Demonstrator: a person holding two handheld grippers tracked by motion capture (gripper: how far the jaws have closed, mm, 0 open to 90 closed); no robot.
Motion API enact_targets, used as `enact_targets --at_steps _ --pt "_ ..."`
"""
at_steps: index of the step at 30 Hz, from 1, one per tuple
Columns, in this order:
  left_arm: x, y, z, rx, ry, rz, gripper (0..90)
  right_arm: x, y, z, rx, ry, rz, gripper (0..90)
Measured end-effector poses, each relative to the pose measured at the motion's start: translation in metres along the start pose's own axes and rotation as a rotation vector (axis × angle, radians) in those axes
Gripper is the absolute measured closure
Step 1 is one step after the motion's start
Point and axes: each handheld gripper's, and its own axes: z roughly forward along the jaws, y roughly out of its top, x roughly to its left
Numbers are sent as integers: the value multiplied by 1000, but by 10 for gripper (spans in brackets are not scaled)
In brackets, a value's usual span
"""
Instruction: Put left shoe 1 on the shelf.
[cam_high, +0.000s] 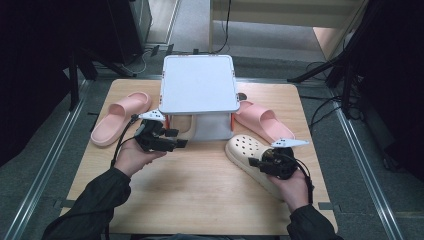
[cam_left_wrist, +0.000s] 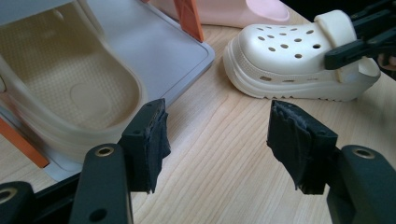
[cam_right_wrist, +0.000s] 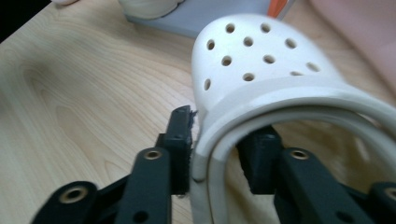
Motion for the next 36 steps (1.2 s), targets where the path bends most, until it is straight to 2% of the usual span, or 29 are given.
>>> enact_targets --at_steps 2,6,9,12,15,20,23,29,36 --pt "0 0 -1 -4 0 -6 381 1 2 3 21 5 19 728" --pt "2 0 -1 0 4 -8 381 2 4 1 33 -14 48 763" --pt "1 -1 -1 0 8 0 382 1 5 -2 28 -11 64 770" --pt "-1 -1 -2 -1 11 4 382 4 8 -6 12 2 59 769" --pt "-1 -2 -3 0 15 7 382 10 10 -7 -8 14 46 769" --pt "-1 -7 -9 -17 32 -6 382 25 17 -2 -1 51 15 767" --pt "-1 -10 -12 -14 39 -12 382 33 20 5 12 81 10 766" --pt "-2 -17 -16 -5 49 -22 381 51 27 19 35 124 -45 763" --pt "-3 -25 -22 0 64 -37 379 66 34 37 62 169 -82 761"
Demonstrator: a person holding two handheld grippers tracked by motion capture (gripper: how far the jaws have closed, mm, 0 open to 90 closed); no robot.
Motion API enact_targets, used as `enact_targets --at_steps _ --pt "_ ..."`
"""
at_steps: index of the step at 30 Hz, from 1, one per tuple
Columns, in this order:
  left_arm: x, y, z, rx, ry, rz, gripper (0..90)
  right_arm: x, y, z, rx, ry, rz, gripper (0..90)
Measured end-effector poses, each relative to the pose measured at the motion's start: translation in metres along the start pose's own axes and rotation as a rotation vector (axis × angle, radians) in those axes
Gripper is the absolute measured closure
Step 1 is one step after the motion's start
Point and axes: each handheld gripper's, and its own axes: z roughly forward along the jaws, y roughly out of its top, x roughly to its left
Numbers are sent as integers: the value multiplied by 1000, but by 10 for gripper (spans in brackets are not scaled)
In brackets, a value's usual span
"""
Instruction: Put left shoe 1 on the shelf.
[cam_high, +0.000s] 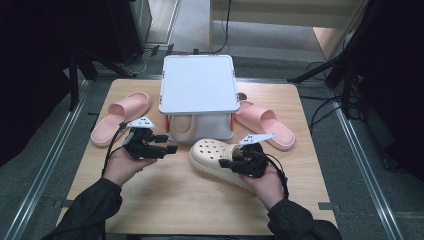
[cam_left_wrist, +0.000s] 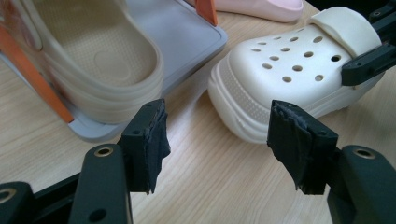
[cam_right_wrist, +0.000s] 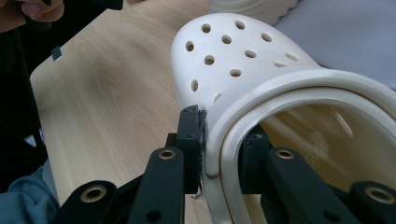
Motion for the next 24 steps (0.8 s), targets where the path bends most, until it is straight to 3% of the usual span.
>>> enact_targets --at_steps 9,12,24 --pt "-5 -6 -4 -9 5 0 380 4 4 21 45 29 -24 757" --pt "-7 -7 -4 -7 3 2 380 6 3 28 68 26 -53 756" --pt "-12 -9 -1 0 -9 5 389 8 4 24 63 37 -71 618"
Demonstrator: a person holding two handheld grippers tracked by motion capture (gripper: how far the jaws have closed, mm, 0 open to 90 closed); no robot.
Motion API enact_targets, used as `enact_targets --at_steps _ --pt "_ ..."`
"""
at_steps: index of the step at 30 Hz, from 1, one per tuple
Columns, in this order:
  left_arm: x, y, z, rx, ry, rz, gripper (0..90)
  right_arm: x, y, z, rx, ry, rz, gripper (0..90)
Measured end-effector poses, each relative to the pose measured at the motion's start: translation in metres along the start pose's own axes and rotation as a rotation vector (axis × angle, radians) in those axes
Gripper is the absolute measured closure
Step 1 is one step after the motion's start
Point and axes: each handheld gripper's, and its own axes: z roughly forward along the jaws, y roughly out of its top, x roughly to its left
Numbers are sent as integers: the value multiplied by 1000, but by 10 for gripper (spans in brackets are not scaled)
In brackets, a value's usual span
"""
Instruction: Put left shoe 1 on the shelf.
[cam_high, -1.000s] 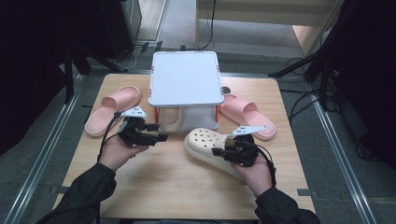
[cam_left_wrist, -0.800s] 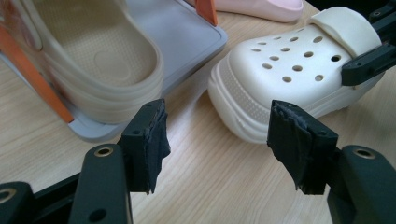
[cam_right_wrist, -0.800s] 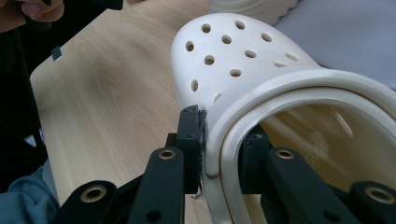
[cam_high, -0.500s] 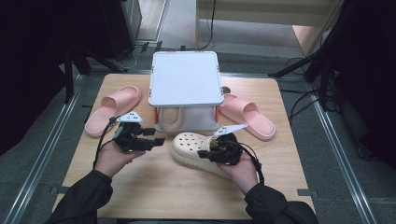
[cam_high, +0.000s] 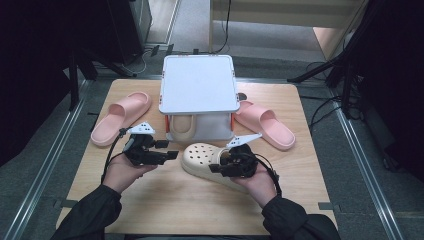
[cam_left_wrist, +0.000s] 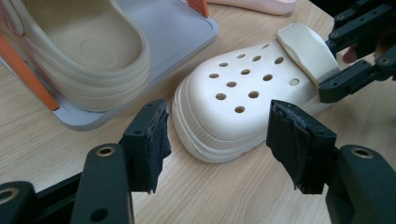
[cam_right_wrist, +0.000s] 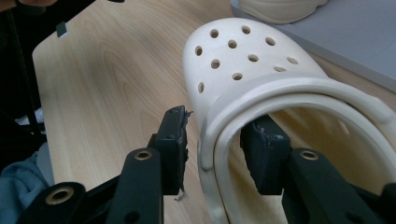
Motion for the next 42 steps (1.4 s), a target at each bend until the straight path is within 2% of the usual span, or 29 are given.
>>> enact_targets --at_steps 3,6,8,12,16,21,25,27,31,34,37,42 --pt "-2 0 0 -6 3 -3 407 -2 -1 -9 -14 3 6 636" --pt "-7 1 2 4 7 1 486 -4 -4 -21 -33 5 5 700" --pt "-9 1 3 17 12 1 589 -6 -5 -30 -67 17 9 772" --pt "-15 0 5 -8 -3 -8 717 -15 -4 -43 -121 -24 16 858" --pt "-23 -3 12 -19 -7 2 775 -30 -1 -47 -145 -70 35 900" --pt "-30 -7 24 6 -26 -1 799 -48 7 -41 -161 -102 40 900" --pt "-31 -13 33 28 -37 -24 800 -61 11 -31 -140 -107 60 900" --pt "-31 -15 36 36 -39 -23 800 -65 12 -26 -124 -100 67 894" --pt "-32 -18 43 61 -35 -19 800 -65 12 -21 -103 -100 60 892" --pt "-31 -21 51 98 5 16 799 -63 12 -20 -104 -104 55 893" --pt "-27 -22 52 84 -22 -17 805 -63 11 -21 -103 -105 66 892" --pt "-26 -23 53 79 -19 -14 803 -60 10 -20 -96 -102 65 893"
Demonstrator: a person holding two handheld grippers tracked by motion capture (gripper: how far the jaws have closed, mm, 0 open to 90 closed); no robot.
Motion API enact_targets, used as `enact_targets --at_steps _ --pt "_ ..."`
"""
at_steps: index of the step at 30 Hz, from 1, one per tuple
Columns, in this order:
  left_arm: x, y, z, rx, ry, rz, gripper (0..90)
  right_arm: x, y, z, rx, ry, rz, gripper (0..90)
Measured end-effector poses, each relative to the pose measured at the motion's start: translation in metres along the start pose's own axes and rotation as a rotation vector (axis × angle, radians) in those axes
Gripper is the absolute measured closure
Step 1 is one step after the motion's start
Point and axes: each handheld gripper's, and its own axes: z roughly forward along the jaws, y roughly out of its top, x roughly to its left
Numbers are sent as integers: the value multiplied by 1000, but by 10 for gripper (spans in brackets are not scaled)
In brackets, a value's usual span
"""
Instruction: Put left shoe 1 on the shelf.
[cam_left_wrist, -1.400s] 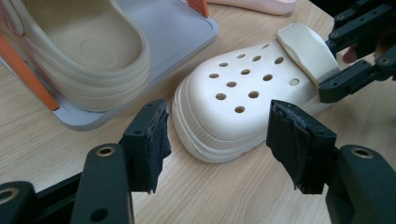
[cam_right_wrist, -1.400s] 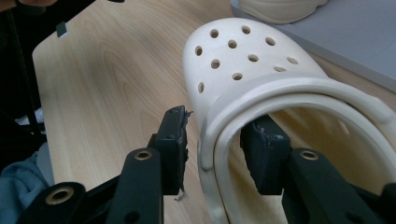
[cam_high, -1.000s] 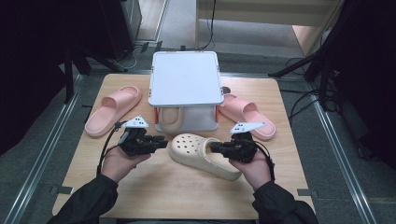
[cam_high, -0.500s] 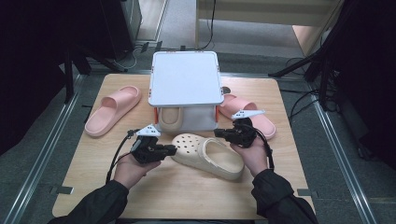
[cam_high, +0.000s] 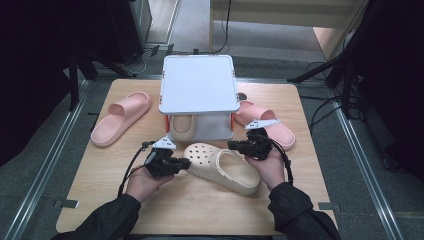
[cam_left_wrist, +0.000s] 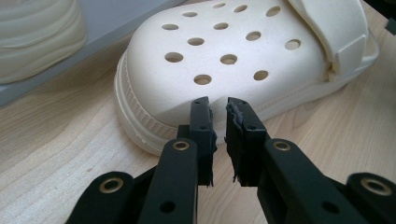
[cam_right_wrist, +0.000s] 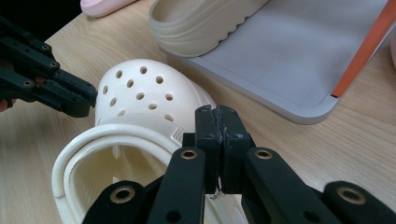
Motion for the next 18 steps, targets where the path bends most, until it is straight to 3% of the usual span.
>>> enact_targets --at_steps 10,18 --pt "7 7 5 -18 10 -18 803 10 -11 -4 9 -15 -2 889" --pt "10 17 15 -20 -13 -19 790 15 -22 -14 1 -36 19 895"
